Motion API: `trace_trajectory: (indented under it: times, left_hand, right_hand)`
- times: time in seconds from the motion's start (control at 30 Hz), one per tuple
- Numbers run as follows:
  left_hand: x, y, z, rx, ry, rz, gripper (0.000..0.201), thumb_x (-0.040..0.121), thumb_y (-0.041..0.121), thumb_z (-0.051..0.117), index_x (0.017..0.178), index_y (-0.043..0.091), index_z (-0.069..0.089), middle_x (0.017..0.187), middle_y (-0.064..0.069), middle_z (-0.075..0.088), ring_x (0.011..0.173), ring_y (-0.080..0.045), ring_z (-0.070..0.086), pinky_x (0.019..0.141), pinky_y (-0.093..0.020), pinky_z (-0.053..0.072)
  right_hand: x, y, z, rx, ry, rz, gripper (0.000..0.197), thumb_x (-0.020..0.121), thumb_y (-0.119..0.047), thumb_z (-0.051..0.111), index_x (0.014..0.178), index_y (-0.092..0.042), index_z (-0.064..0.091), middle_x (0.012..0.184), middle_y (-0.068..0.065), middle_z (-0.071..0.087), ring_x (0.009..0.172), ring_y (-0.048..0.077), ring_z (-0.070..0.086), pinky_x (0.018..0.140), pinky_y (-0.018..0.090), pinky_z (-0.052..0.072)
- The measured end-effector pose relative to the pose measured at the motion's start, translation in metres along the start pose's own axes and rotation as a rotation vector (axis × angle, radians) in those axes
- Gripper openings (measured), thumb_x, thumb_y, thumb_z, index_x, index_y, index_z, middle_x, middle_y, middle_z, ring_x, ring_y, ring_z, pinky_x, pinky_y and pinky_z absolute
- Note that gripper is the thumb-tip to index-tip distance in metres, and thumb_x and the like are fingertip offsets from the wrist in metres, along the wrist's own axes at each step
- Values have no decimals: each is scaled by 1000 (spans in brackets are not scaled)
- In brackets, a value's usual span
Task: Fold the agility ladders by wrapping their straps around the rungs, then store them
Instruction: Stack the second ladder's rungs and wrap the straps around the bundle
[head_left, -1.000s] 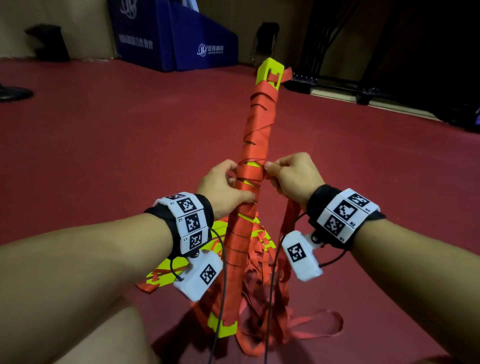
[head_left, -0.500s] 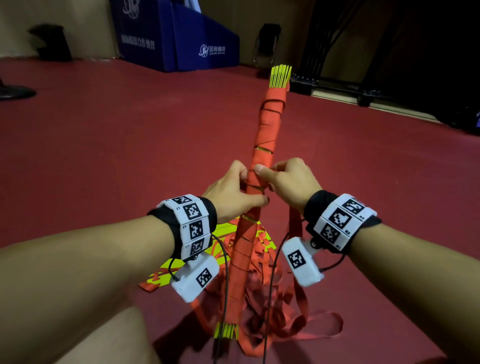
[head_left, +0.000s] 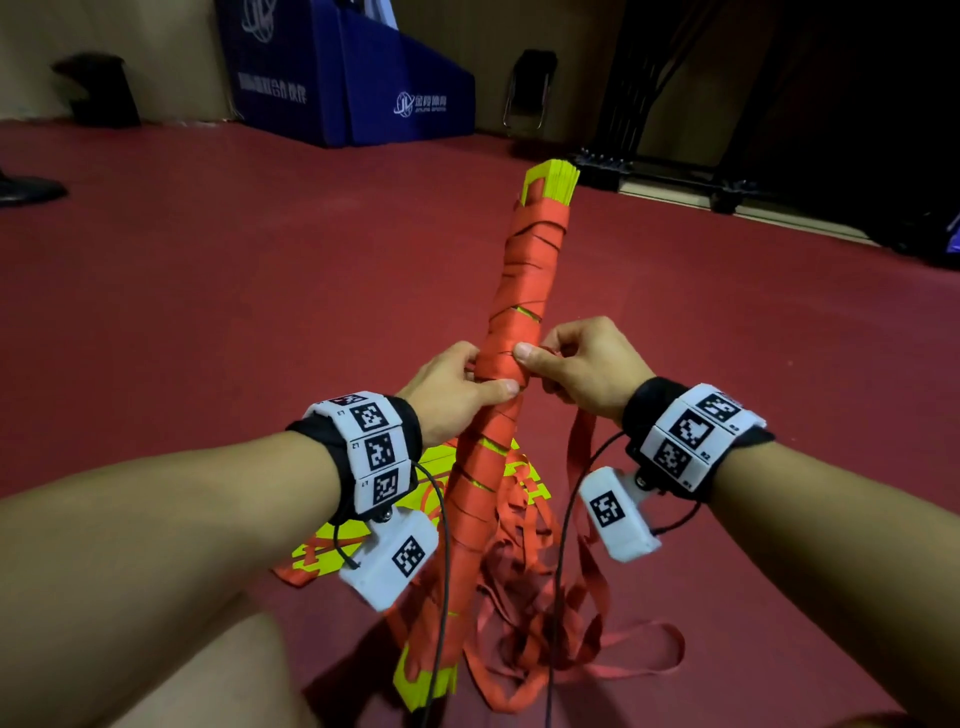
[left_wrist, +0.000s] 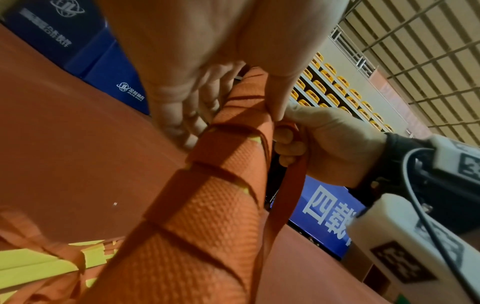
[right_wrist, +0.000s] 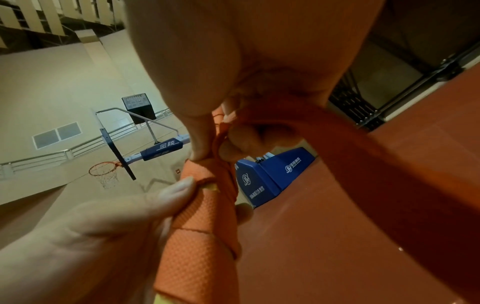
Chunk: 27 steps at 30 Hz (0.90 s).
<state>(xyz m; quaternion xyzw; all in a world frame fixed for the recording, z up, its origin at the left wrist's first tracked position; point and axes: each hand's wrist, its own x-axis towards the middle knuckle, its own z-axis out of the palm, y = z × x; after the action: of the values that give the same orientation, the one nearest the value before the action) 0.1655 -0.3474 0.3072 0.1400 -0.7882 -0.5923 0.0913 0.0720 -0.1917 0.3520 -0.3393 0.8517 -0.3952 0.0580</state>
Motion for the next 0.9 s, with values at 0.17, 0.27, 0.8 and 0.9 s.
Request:
trace_trajectory:
  times: [0.17,0.27,0.8,0.9]
  left_hand:
    - [2,0,-4,-64,44,18,31,82,29,80,99,23,55,92,-4,70,70,-19,64,54,-26,43]
    - [2,2,-3,-75,53,56,40,77,34,82,103,24,54,98,-6,72,73,-19,66,55,-28,44]
    - [-4,5,-4,28,49,112,56,55,48,84,103,24,72,95,0,76,89,-19,72,88,-41,59]
    - [-3,7,-4,63,70,131,38,73,27,88,106,20,71,89,3,73,77,-11,67,79,-30,55]
  right_hand:
    - [-2,0,-4,194,-216,70,19,102,-6,51,84,-3,59,67,7,66,54,16,62,60,33,53]
    - [0,3,-2,65,-230,22,19,102,-9,51,87,-4,62,76,13,71,66,20,64,66,37,54]
    - [0,-1,-2,-225,-187,-57,33,103,-11,41,70,-13,49,63,5,65,52,17,63,51,24,48]
    - [0,-2,-1,-162,-186,-25,37,104,-16,40,67,-13,44,59,8,57,46,22,55,43,26,43]
